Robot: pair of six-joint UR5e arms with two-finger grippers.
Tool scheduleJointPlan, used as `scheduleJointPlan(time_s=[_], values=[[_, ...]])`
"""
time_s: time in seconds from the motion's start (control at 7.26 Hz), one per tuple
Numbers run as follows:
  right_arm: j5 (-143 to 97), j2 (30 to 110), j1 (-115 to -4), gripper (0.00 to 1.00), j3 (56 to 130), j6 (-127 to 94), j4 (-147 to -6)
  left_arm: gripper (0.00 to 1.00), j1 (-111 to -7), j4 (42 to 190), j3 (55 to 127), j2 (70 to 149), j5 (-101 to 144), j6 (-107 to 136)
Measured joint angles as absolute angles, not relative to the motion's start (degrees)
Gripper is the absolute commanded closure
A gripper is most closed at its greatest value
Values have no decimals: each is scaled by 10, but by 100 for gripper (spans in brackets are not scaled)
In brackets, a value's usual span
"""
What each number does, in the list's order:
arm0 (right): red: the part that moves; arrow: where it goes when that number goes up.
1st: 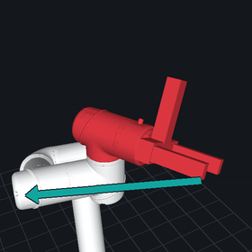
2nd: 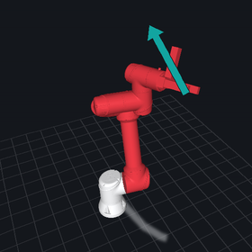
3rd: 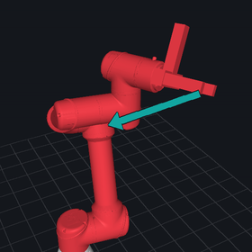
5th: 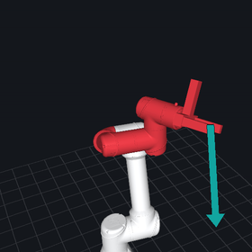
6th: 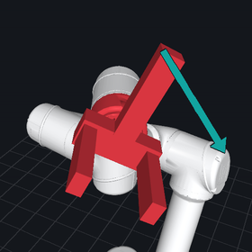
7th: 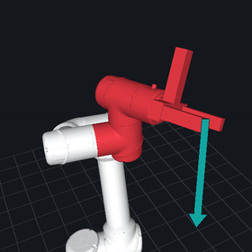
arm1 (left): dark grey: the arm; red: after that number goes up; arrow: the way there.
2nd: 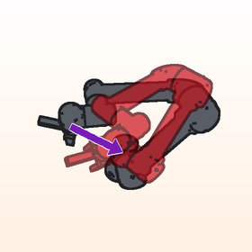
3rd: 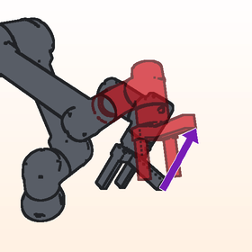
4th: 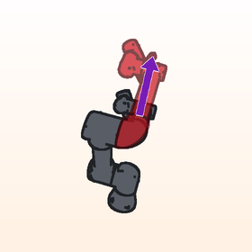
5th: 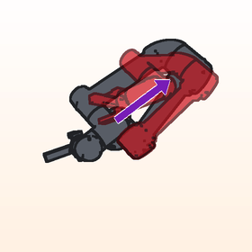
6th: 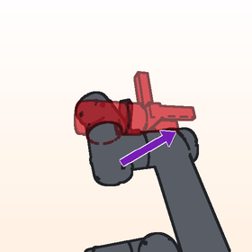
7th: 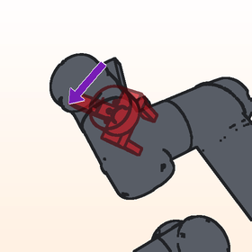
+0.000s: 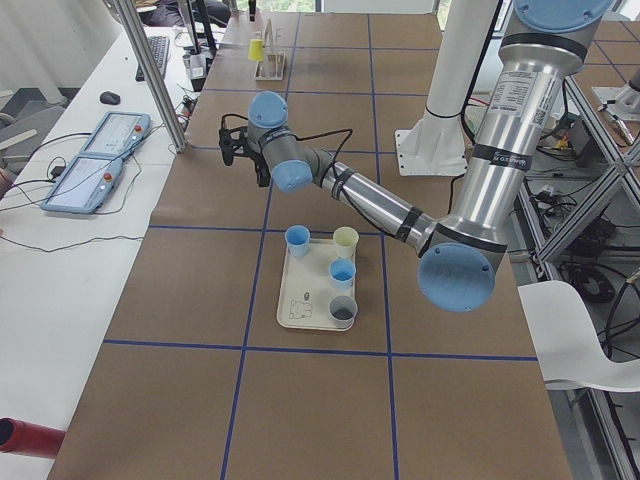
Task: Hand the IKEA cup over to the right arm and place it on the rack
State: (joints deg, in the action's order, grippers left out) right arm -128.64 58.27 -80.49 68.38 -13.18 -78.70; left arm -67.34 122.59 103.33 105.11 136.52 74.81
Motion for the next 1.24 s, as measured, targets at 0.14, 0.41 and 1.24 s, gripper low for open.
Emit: scheduleJointPlan(time_s=[0.14, 0.41, 1.24], values=[[-1288, 577, -804, 83, 675, -132, -786, 0, -673, 1226, 1036, 1049, 1365, 748], [-1288, 565, -800, 80, 662, -133, -786, 0, -673, 1225, 1040, 1044, 1364, 748], [-1288, 576, -788, 59, 656, -132, -784, 0, -672, 1225, 1044, 1039, 1364, 748]])
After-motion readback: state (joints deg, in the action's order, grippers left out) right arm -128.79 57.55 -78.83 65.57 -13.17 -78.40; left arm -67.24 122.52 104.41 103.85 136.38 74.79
